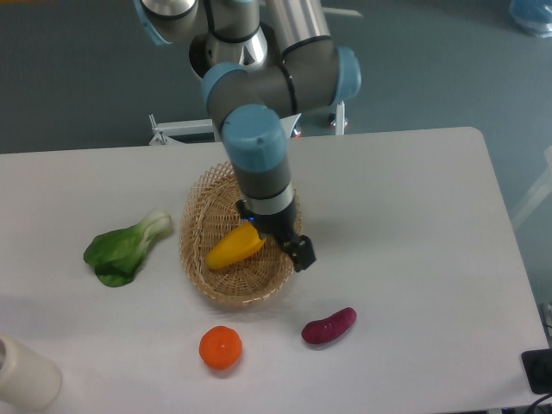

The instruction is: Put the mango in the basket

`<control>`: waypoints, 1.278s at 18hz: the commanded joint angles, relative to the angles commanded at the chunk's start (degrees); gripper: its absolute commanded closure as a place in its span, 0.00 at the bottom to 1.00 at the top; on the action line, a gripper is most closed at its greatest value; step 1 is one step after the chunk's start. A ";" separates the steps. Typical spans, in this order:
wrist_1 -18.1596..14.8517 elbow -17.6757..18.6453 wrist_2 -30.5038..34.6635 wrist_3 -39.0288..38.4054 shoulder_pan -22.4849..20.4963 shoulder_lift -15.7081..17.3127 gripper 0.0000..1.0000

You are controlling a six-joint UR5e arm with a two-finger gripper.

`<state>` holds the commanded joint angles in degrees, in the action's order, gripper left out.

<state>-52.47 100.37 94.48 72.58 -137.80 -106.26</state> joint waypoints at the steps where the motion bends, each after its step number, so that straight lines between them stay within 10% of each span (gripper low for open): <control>1: 0.00 0.09 0.00 1.76 -1.49 -0.26 0.00; 12: -0.09 -1.05 -5.27 16.79 -13.98 -2.20 0.00; 23: 0.62 0.26 -4.31 19.61 -15.13 -2.81 0.00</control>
<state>-51.86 100.63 90.18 92.20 -152.93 -109.07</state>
